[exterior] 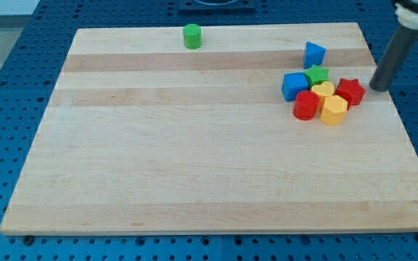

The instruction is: Separate the group of blocks from each other

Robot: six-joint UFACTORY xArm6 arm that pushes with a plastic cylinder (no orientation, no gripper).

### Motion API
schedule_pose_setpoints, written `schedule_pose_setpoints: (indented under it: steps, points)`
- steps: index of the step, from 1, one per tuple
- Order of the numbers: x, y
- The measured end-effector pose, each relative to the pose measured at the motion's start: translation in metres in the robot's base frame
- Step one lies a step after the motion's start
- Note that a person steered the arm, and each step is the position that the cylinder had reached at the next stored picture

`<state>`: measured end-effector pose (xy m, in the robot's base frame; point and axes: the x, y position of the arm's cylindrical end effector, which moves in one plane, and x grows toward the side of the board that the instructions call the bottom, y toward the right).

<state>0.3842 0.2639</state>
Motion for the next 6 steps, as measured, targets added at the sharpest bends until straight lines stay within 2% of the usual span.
schedule_pose_setpoints:
  steps: [2,4,5,6]
  points:
    - [0.007,-0.112]
    - [0.032,-0.081]
    - [0.040,-0.109]
    - [0.033,-0.173]
